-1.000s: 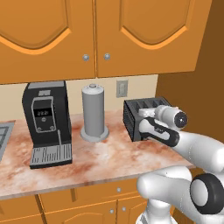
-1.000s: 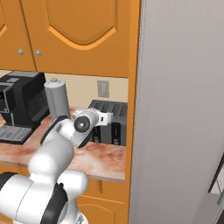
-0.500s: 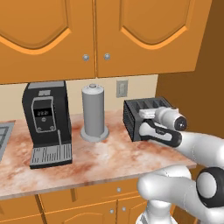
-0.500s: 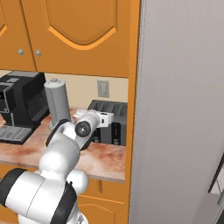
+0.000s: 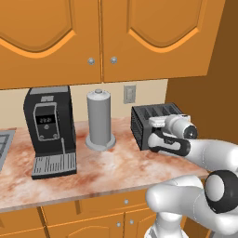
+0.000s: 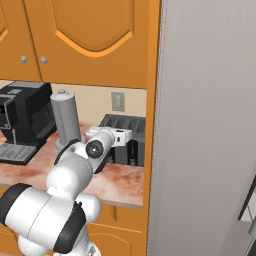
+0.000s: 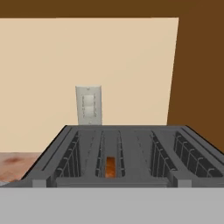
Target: Start the toaster. Once the lever pops up, take the bread to the plate on the dining counter.
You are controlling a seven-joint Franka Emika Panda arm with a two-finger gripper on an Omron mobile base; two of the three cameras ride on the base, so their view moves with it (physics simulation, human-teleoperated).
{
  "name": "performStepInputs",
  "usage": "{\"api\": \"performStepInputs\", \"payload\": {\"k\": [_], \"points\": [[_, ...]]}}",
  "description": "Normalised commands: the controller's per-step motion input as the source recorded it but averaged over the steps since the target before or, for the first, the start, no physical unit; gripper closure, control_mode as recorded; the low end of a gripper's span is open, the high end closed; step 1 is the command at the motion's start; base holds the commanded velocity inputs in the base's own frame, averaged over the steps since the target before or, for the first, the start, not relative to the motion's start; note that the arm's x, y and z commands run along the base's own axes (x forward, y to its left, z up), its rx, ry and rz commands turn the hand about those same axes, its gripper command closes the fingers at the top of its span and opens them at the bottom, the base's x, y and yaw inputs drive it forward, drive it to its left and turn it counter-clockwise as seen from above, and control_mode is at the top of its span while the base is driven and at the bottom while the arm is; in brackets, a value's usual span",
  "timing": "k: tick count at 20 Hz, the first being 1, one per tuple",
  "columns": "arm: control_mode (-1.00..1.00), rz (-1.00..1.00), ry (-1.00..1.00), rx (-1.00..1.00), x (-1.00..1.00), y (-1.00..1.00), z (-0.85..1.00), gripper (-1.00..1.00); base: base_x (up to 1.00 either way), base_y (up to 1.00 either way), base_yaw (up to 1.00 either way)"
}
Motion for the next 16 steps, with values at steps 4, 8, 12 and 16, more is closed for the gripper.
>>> {"api": "performStepInputs", "payload": {"k": [4,8,12,16], "points": [[-1.00,0.00,0.13,0.00,0.09,0.00,0.00,-1.00,0.00,0.00,0.00],[-1.00,0.00,0.09,0.00,0.13,0.00,0.00,-1.00,0.00,0.00,0.00],[-1.00,0.00,0.05,0.00,0.16,0.00,0.00,-1.00,0.00,0.00,0.00],[-1.00,0.00,0.02,0.00,0.21,0.00,0.00,-1.00,0.00,0.00,0.00]]}}
